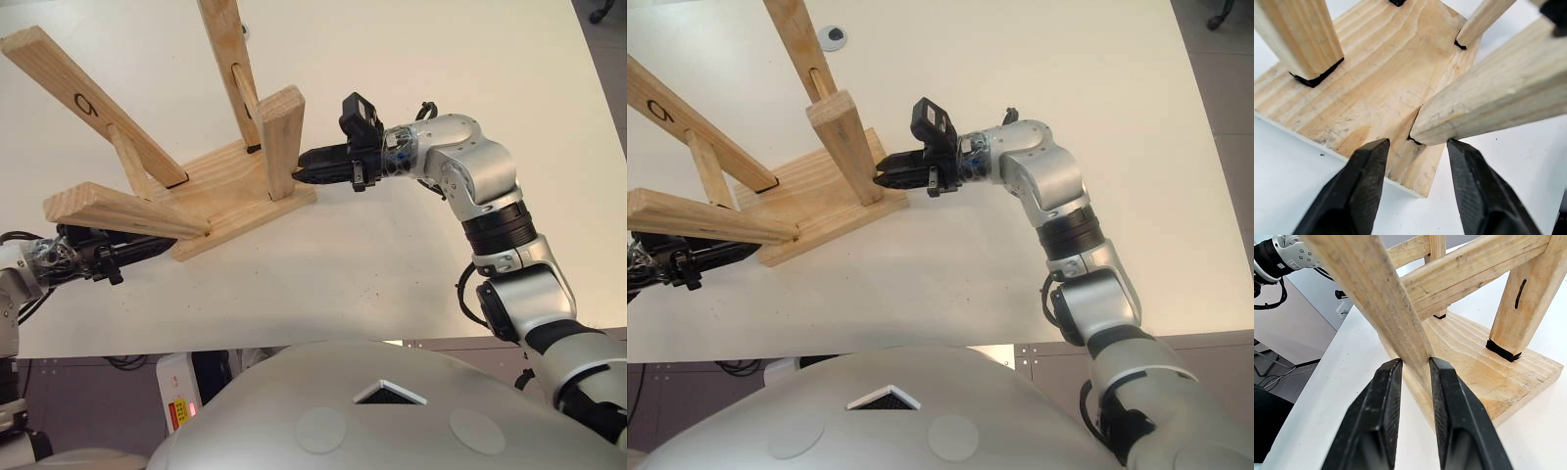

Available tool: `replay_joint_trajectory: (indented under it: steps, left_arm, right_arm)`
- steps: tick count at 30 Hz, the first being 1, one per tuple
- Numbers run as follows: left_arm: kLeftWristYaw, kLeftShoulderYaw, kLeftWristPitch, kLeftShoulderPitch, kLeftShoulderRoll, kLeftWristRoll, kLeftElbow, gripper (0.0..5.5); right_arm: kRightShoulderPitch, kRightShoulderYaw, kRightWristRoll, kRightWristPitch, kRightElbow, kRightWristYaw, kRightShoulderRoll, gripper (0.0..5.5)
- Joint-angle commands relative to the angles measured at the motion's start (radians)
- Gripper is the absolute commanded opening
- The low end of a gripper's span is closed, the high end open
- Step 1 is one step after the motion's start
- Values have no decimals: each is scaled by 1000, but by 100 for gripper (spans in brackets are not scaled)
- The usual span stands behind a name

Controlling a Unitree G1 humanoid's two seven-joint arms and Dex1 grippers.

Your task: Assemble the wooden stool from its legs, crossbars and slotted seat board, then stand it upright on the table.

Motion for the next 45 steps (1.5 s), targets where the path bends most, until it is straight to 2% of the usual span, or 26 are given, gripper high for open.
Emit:
replay_joint_trajectory:
  steps: [1, 6, 11, 16, 20, 23, 29, 33, 39, 45]
  left_arm:
    - [-27, 16, 20, 11, -18, -70, -75, 269]
    - [-35, 38, 38, 43, -17, -81, -115, 273]
    - [-43, 72, 38, 109, 7, -85, -167, 273]
    - [15, 63, 16, 32, -59, -116, -170, 273]
    - [34, 21, 15, -4, -84, -114, -135, 215]
    - [12, -2, 18, 0, -66, -111, -109, 195]
    - [-68, -37, 14, -48, -15, -118, -31, 194]
    - [-191, -138, 4, -160, 52, -93, 65, 194]
    - [-275, -215, -4, -293, 86, -88, 117, 192]
    - [-307, -252, 1, -342, 84, -90, 144, 176]
  right_arm:
    - [-9, 27, -7, 13, -4, 15, 7, 69]
    - [-15, 21, -40, -4, 34, -8, 18, 4]
    - [-17, 21, -63, -18, 57, -28, 19, 2]
    - [-6, 26, -57, -16, 42, -20, 13, 2]
    - [-8, 33, -55, -17, 35, -1, 5, 0]
    - [-12, 23, -66, -19, 33, -10, -12, 0]
    - [-27, -44, -73, -38, 54, 10, -112, 103]
    - [-82, -74, -69, -62, 128, 49, -130, 154]
    - [-77, -42, -33, -14, 81, 109, -70, 156]
    - [-36, -29, 27, 59, 4, 116, -45, 156]
